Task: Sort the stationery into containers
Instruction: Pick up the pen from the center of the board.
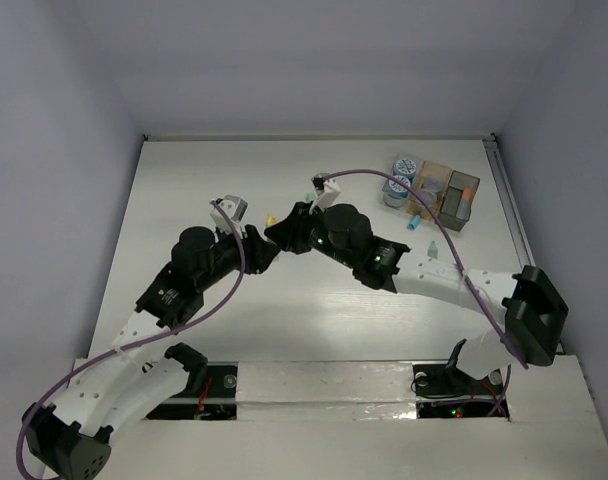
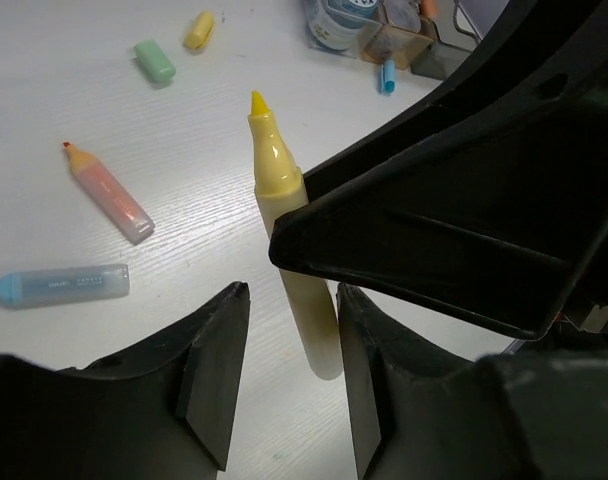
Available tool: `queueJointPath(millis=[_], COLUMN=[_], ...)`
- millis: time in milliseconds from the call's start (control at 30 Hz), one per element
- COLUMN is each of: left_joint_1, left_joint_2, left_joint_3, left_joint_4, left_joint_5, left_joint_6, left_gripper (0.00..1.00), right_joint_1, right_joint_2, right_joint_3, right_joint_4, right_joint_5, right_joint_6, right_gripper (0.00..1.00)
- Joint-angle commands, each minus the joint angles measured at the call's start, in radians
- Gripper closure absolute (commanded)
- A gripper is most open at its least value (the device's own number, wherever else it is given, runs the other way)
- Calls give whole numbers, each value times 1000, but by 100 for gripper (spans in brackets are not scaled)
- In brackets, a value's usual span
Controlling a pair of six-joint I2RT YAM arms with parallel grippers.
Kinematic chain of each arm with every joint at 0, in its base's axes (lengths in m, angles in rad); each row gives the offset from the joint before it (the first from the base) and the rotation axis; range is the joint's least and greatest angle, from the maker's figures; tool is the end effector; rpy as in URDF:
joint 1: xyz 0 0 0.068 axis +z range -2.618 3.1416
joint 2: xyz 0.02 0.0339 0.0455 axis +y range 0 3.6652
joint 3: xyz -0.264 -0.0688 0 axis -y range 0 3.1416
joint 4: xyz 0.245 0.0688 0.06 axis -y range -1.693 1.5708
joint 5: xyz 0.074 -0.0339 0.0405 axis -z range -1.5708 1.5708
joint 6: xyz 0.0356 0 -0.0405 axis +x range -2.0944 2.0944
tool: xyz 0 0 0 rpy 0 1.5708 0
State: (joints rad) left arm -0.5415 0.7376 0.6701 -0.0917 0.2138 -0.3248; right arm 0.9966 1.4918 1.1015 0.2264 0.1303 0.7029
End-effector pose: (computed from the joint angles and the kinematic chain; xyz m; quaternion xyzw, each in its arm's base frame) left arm 0.1508 -0.0995 0.3171 0.1506 0.7448 -0.3444 0.5513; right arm 0.1975 0.2967 0.3211 -0.0697 0.7590 0.4521 0.4634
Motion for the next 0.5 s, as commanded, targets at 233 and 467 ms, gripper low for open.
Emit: queueJointPath(millis=[233,467], left_joint_1=[12,12], left_joint_2=[2,-17], left_joint_3=[26,29], left_joint_4=[26,24], left_joint_5=[-25,-42], left_joint_6=[13,21], left_gripper=[80,100], right_joint_1=[13,13], right_joint_2=[-47,-74], right_joint_3=[-6,-28], right_joint_4=[97,90], right_joint_5=[-69,-66], right_joint_6=[18,4], right_gripper=[88,88])
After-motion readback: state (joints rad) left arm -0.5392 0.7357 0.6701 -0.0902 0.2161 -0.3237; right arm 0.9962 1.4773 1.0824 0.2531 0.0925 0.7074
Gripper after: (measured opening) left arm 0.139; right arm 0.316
